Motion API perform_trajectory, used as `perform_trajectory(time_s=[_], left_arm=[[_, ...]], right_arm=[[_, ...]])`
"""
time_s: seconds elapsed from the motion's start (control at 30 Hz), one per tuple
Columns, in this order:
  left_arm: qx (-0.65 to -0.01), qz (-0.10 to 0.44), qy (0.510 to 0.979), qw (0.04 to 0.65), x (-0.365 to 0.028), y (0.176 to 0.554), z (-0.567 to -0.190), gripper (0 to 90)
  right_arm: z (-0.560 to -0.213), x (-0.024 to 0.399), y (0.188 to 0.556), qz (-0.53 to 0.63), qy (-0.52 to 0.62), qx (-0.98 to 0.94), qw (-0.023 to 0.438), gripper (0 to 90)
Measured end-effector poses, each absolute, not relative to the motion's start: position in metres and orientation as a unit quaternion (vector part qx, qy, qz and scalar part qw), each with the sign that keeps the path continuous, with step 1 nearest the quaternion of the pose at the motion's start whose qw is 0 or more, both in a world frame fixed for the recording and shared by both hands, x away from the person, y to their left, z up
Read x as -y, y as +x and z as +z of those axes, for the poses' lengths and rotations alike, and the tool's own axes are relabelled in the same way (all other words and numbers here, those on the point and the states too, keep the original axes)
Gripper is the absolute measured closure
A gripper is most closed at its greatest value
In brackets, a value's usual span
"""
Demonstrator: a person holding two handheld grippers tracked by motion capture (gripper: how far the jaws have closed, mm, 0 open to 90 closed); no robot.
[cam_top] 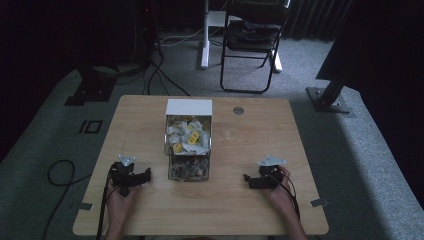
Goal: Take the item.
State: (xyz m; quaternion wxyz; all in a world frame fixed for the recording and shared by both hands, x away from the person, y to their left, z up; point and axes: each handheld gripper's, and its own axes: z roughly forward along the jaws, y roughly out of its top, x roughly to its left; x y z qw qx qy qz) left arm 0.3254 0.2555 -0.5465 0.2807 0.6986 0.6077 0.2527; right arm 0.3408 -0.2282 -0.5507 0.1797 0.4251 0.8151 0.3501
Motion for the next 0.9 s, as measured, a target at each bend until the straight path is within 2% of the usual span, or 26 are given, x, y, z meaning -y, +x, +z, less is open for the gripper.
perform_trajectory(time_s=[0.47,0.7,0.9], left_arm=[[-0.608,0.253,0.699,0.281,-0.255,0.325,-0.546,9.0],[-0.608,0.253,0.699,0.281,-0.255,0.325,-0.546,9.0],[-0.608,0.253,0.698,0.281,-0.255,0.325,-0.546,9.0]], right_arm=[[-0.551,0.227,0.340,0.354,0.405,-0.825,0.171,11.4],[-0.547,0.224,0.336,0.355,0.405,-0.827,0.159,18.7],[-0.539,0.215,0.330,0.363,0.394,-0.828,0.168,22.7]])
